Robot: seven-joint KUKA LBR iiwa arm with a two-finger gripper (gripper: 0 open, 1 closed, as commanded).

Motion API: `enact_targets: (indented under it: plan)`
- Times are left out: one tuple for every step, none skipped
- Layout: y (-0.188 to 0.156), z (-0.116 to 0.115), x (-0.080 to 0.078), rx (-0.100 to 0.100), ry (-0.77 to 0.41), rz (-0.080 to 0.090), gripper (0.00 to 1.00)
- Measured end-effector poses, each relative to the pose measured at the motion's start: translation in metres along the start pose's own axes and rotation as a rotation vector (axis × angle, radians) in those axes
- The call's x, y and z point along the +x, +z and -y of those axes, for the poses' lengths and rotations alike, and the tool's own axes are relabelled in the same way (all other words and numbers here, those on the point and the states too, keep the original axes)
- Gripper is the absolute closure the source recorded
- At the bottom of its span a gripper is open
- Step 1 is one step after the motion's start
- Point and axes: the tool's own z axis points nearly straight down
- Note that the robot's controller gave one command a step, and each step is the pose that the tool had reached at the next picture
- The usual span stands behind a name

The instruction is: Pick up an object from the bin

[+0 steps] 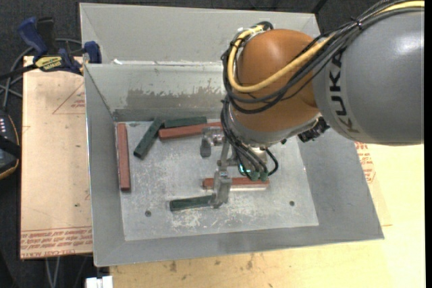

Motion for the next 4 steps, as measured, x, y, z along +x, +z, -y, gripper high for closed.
enact_targets:
  plan:
    - [0.141,0.021,-0.009,0.001,-0.189,0.000,0.00]
    - [0.161,0.013,-0.013,-0.001,-0.198,0.004,0.00]
    - [0.159,0.013,-0.014,-0.001,-0.197,0.006,1.00]
    - [0.021,0.151,0.018,0.005,-0.167,0.015,1.00]
